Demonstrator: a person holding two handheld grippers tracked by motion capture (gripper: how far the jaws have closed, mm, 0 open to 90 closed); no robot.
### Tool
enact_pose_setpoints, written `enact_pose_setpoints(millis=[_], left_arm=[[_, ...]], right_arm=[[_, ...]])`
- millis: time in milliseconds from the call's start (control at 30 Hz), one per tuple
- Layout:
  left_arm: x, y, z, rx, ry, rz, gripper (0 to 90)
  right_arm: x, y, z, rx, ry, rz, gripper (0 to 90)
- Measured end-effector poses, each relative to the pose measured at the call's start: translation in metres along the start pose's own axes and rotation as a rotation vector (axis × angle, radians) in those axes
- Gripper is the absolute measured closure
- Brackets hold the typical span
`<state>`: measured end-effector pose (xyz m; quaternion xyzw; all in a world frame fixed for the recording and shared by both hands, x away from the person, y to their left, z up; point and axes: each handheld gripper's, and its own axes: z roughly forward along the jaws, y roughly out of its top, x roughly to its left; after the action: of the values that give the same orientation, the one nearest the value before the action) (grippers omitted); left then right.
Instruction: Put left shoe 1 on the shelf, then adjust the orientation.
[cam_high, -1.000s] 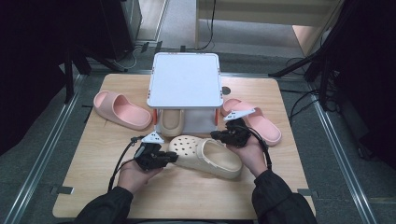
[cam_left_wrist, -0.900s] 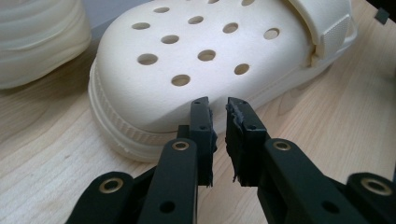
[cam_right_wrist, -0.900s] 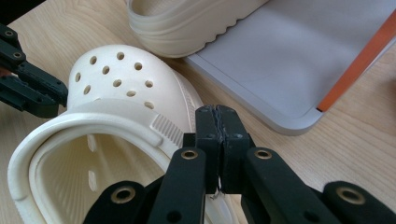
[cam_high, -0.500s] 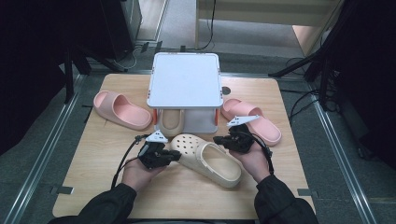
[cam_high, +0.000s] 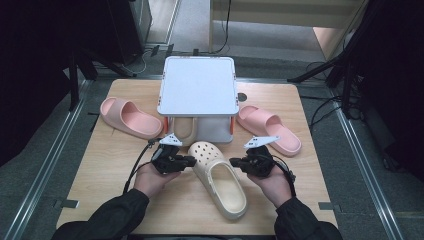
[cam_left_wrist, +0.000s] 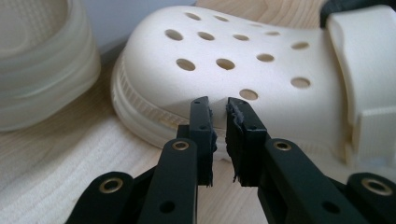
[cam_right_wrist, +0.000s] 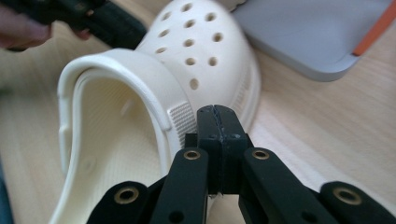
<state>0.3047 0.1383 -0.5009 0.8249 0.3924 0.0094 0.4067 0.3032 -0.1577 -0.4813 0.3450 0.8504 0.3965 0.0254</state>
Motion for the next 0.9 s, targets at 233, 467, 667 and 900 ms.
enact_pose_setpoints(millis=[233,467,667,900], left_arm=[[0.0,0.009,0.006,0.015,0.004,0.025,81.2],[0.006,0.015,0.008,0.028,-0.013,0.02,80.5],[0.007,0.018,0.007,0.026,-0.023,0.016,76.9],[0.007,0.025,-0.007,0.044,-0.06,0.023,72.6]], right_arm=[[0.016,-0.006,0.005,-0.001,-0.016,-0.011,90.0],[0.022,-0.011,0.005,-0.018,-0.021,0.006,90.0],[0.021,-0.011,0.004,-0.02,-0.024,0.013,87.2],[0.02,-0.008,-0.014,-0.075,-0.018,0.03,81.7]])
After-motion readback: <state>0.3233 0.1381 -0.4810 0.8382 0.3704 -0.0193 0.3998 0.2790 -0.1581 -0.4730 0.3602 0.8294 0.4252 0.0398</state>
